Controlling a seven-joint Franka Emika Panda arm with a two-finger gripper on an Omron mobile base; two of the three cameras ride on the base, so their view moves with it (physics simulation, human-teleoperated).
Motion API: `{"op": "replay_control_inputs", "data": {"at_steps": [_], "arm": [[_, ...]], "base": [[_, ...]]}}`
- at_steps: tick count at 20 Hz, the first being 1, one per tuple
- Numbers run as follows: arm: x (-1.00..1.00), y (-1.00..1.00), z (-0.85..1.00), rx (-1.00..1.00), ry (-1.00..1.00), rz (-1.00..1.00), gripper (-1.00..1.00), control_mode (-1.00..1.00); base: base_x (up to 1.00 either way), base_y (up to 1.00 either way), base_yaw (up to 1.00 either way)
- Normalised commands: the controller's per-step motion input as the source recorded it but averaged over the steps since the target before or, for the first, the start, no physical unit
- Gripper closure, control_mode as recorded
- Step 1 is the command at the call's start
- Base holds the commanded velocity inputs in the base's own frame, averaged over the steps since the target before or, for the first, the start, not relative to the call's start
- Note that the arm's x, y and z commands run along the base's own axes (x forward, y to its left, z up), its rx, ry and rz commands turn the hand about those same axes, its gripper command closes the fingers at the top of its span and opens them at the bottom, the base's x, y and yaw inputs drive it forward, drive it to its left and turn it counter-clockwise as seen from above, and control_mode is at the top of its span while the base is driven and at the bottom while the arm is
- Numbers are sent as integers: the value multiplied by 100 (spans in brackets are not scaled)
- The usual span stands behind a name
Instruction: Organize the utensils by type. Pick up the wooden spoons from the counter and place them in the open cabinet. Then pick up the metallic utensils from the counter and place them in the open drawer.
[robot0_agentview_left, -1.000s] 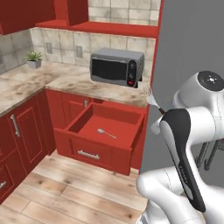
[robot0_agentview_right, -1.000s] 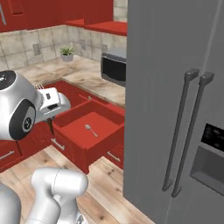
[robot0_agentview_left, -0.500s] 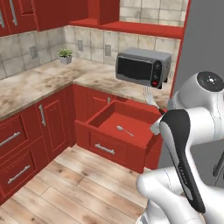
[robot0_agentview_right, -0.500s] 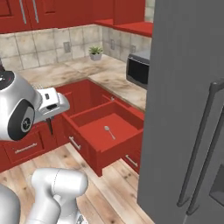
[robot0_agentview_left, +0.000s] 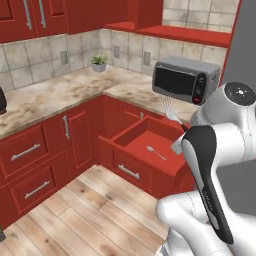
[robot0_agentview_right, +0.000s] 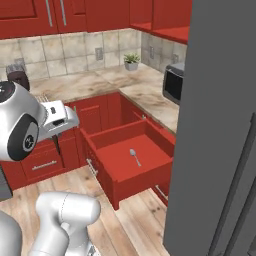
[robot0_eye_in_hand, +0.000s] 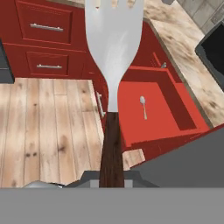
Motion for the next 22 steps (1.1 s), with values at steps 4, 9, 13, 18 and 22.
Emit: {"op": "replay_control_inputs", "data": {"at_steps": [4,9,13,18,22], "arm": [[0,0,0,0,0,0,100,100],[0,0,0,0,0,0,100,100],[0,0,0,0,0,0,100,100],[0,0,0,0,0,0,100,100],[0,0,0,0,0,0,100,100]], "base": [[19,-66,27],[31,-56,27],[28,-53,26],[24,-51,26],[12,-25,21]]}}
